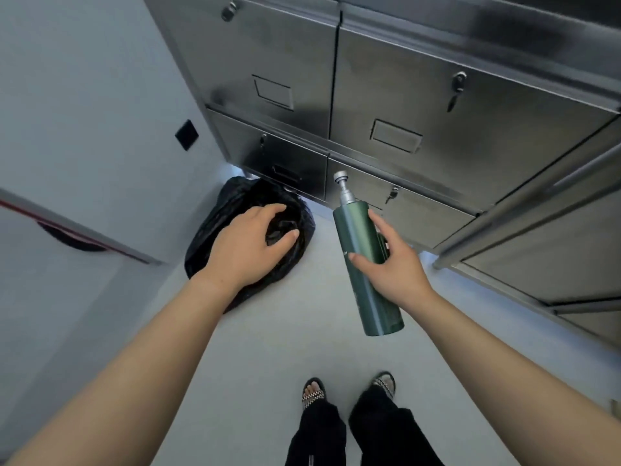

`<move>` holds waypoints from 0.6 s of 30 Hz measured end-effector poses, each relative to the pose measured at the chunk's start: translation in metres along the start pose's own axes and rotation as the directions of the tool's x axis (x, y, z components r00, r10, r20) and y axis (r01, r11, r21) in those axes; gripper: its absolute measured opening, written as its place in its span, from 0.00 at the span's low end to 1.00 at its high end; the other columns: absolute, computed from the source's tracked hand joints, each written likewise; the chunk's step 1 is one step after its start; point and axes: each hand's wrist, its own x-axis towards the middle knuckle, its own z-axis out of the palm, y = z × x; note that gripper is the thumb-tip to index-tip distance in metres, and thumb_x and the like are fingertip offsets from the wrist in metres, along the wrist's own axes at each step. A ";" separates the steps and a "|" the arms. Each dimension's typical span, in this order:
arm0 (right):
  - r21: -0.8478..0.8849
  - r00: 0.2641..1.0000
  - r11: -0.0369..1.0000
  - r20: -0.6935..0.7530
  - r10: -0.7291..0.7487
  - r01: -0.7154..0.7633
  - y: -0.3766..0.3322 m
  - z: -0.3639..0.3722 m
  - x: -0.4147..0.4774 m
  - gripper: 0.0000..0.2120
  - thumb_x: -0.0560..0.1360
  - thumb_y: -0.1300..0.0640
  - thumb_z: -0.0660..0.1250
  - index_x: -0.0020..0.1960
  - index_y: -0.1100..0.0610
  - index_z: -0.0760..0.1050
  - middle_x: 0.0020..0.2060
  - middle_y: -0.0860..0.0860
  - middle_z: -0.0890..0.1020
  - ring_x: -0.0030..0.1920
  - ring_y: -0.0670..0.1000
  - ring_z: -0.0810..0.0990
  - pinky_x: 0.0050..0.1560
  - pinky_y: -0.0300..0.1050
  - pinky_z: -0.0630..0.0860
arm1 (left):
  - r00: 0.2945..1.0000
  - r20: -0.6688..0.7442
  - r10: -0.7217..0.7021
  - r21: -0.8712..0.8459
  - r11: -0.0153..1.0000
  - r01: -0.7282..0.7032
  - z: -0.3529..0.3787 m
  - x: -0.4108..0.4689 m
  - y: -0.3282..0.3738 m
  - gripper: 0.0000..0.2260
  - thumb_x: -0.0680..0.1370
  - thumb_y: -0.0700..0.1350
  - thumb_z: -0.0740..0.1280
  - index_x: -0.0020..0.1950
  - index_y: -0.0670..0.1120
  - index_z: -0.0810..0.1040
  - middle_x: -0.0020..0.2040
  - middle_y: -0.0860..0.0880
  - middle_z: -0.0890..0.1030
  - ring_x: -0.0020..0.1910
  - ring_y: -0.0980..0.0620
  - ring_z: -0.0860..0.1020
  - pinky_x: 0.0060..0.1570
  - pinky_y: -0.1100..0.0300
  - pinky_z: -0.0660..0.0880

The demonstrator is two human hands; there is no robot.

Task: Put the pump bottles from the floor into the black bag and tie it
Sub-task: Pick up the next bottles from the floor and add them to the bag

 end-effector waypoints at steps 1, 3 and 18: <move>0.009 1.000 1.000 0.011 -0.009 0.008 -0.005 0.004 0.010 0.36 0.68 0.47 0.72 0.68 0.31 0.57 0.53 0.28 0.70 0.54 0.40 0.73 0.50 0.33 0.68 | 1.000 0.004 -0.026 -0.004 1.000 0.026 -0.004 0.003 -0.006 0.26 0.75 0.63 0.59 0.69 0.54 0.67 0.64 0.49 0.75 0.58 0.47 0.76 0.54 0.50 0.74; 0.011 0.999 1.000 0.039 -0.029 0.028 -0.012 0.016 0.032 0.36 0.69 0.48 0.72 0.69 0.32 0.56 0.55 0.29 0.70 0.56 0.41 0.73 0.53 0.35 0.69 | 0.997 0.012 -0.082 -0.018 0.996 0.082 -0.007 0.011 -0.019 0.26 0.75 0.63 0.59 0.69 0.54 0.67 0.65 0.49 0.75 0.60 0.47 0.75 0.56 0.49 0.74; -0.010 0.976 1.000 0.217 0.018 -0.017 -0.013 0.151 0.192 0.37 0.72 0.49 0.70 0.73 0.39 0.53 0.59 0.40 0.68 0.60 0.45 0.71 0.58 0.42 0.70 | 0.935 0.084 -0.345 -0.020 0.937 0.348 0.012 0.097 -0.166 0.25 0.75 0.62 0.59 0.70 0.54 0.66 0.65 0.49 0.75 0.58 0.47 0.76 0.56 0.52 0.73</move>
